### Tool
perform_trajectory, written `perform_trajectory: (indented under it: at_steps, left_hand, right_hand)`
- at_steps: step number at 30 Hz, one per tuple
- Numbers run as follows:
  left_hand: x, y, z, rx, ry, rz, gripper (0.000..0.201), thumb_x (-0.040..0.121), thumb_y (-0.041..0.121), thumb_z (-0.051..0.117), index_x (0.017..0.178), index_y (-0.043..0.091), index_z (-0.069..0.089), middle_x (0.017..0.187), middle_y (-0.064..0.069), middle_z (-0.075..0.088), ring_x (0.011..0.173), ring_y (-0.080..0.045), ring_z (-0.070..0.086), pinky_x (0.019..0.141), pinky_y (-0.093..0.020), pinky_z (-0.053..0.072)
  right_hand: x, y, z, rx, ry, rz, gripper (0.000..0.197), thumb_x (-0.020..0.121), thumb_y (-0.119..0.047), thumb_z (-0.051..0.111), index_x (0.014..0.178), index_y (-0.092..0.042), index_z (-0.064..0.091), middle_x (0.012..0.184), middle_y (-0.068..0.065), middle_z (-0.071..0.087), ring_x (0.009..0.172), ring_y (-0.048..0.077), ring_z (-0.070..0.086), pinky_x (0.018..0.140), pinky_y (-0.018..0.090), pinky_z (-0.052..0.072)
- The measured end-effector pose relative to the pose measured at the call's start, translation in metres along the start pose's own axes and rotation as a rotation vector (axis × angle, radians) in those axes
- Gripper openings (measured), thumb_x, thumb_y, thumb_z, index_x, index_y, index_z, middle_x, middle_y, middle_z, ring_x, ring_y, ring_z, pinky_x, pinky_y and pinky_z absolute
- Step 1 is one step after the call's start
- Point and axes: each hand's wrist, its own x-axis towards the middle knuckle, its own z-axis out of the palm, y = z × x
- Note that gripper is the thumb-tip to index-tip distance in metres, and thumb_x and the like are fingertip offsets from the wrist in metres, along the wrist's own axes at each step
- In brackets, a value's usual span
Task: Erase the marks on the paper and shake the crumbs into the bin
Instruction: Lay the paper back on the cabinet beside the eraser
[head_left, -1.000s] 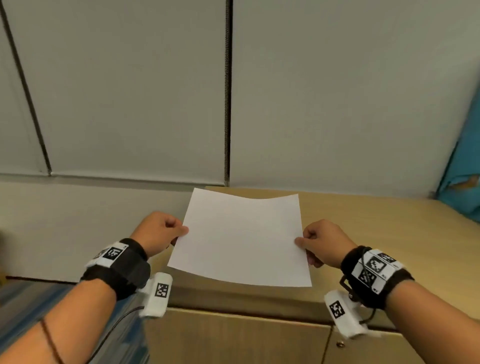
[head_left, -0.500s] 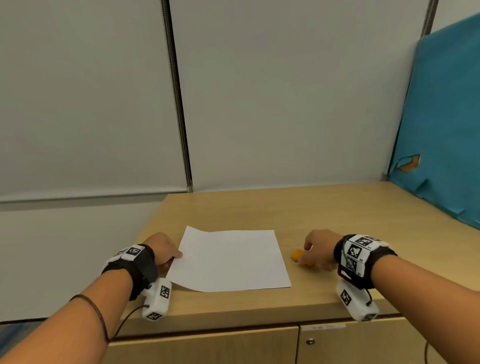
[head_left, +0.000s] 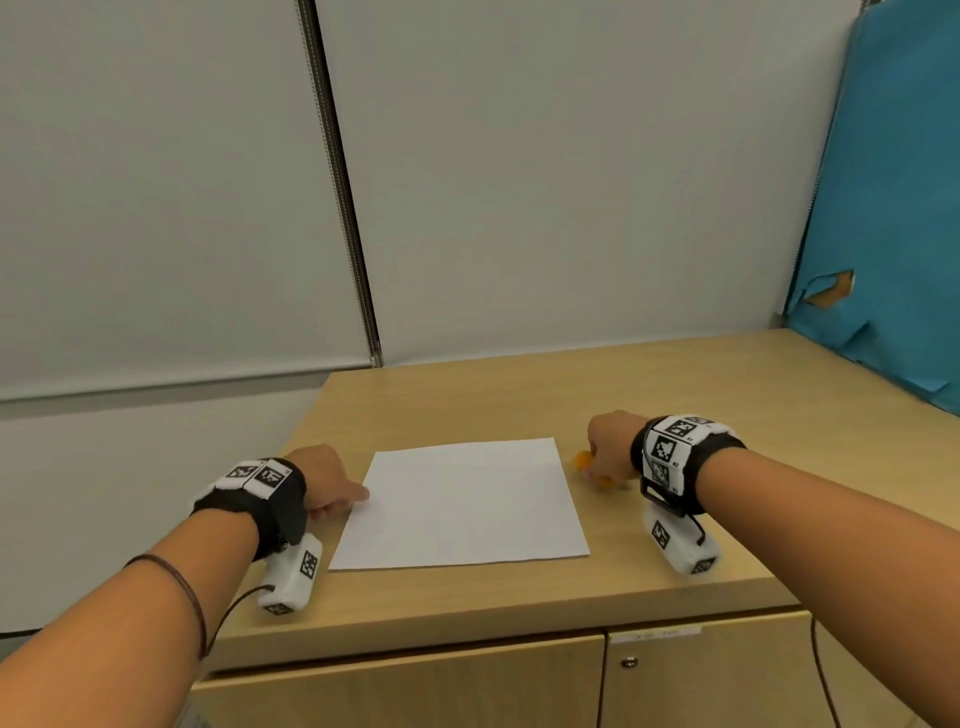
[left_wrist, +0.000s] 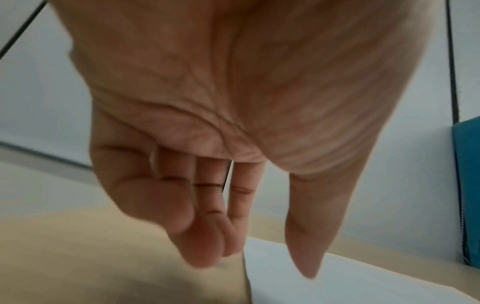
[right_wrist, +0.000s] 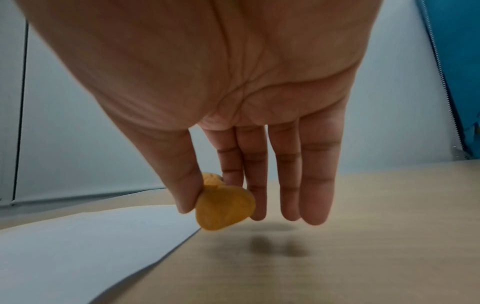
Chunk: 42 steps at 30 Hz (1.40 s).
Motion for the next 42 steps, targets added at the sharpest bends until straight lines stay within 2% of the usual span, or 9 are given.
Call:
perform_trajectory:
  at_steps: [3,6,10,18,24,29,32,37,42]
  left_hand:
    - [0.001,0.0,-0.006,0.265,-0.029,0.138,0.061,0.081,0.042,0.076,0.137,0.03,0.052,0.133,0.001,0.058,0.116,-0.02,0.058,0.094,-0.027,0.044]
    - [0.004,-0.003,-0.001,0.411,-0.217,0.166,0.09,0.082,0.046,0.074,0.155,0.039,0.02,0.165,0.004,0.011,0.151,-0.022,0.015,0.118,-0.035,0.015]
    - [0.013,-0.008,0.005,0.531,-0.291,0.149,0.106,0.073,0.072,0.067,0.153,0.05,0.001,0.165,0.007,-0.014,0.153,-0.026,0.002,0.121,-0.047,0.006]
    - [0.009,0.0,0.009,0.601,-0.312,0.124,0.127,0.043,0.097,0.054,0.147,0.058,-0.008,0.165,0.005,-0.015,0.152,-0.033,0.003,0.12,-0.054,0.008]
    - [0.004,0.003,0.013,0.583,-0.261,0.125,0.112,0.066,0.083,0.061,0.152,0.05,-0.004,0.166,-0.003,-0.011,0.152,-0.032,0.003,0.121,-0.052,0.008]
    - [-0.004,0.007,0.011,0.531,-0.295,0.127,0.136,0.038,0.096,0.058,0.152,0.052,-0.001,0.166,-0.002,-0.009,0.152,-0.033,0.006,0.12,-0.054,0.011]
    - [-0.003,0.01,0.011,0.538,-0.297,0.125,0.146,0.026,0.097,0.056,0.152,0.05,0.001,0.166,-0.004,-0.003,0.151,-0.033,0.01,0.12,-0.055,0.013]
    - [0.005,0.011,0.014,0.582,-0.204,0.196,0.15,0.019,0.102,0.049,0.152,0.044,0.012,0.151,-0.001,0.034,0.137,-0.029,0.038,0.111,-0.051,0.032]
    - [0.008,0.008,0.016,0.554,-0.184,0.221,0.147,0.02,0.1,0.052,0.15,0.044,0.015,0.15,-0.001,0.035,0.134,-0.029,0.04,0.109,-0.05,0.034]
  right_hand:
    - [0.011,-0.012,0.002,0.031,0.019,-0.03,0.033,0.096,-0.04,0.06,0.106,-0.009,0.064,0.099,0.008,0.064,0.087,0.027,0.059,0.08,0.035,0.052]
    - [0.023,-0.024,0.008,0.013,0.034,-0.052,0.033,0.098,-0.042,0.055,0.087,-0.011,0.059,0.083,0.004,0.06,0.075,0.024,0.057,0.071,0.032,0.049]
    - [0.034,-0.034,0.01,-0.05,0.044,-0.07,0.029,0.096,-0.039,0.057,0.084,-0.012,0.056,0.076,0.002,0.056,0.071,0.023,0.055,0.064,0.031,0.047]
    - [0.047,-0.032,0.0,-0.108,0.059,-0.051,0.027,0.087,-0.035,0.07,0.078,-0.013,0.058,0.069,0.0,0.056,0.058,0.017,0.051,0.055,0.029,0.045]
    - [0.049,-0.027,-0.003,-0.083,0.121,0.004,0.035,0.081,-0.038,0.076,0.067,-0.015,0.053,0.066,0.0,0.057,0.055,0.017,0.053,0.052,0.026,0.047]
    - [0.047,-0.026,0.003,-0.07,0.132,0.028,0.037,0.083,-0.045,0.072,0.069,-0.015,0.055,0.067,0.0,0.059,0.057,0.017,0.054,0.056,0.029,0.05]
    - [0.046,-0.026,0.003,-0.074,0.15,0.038,0.039,0.086,-0.043,0.07,0.069,-0.015,0.05,0.069,0.001,0.057,0.06,0.017,0.053,0.063,0.031,0.051]
    - [0.051,-0.03,0.002,-0.097,0.157,0.04,0.037,0.084,-0.042,0.072,0.069,-0.016,0.051,0.069,0.001,0.057,0.059,0.017,0.054,0.063,0.031,0.051]
    - [0.056,-0.032,0.002,-0.121,0.15,0.051,0.037,0.082,-0.039,0.074,0.069,-0.016,0.048,0.071,0.001,0.057,0.061,0.017,0.054,0.065,0.031,0.053]
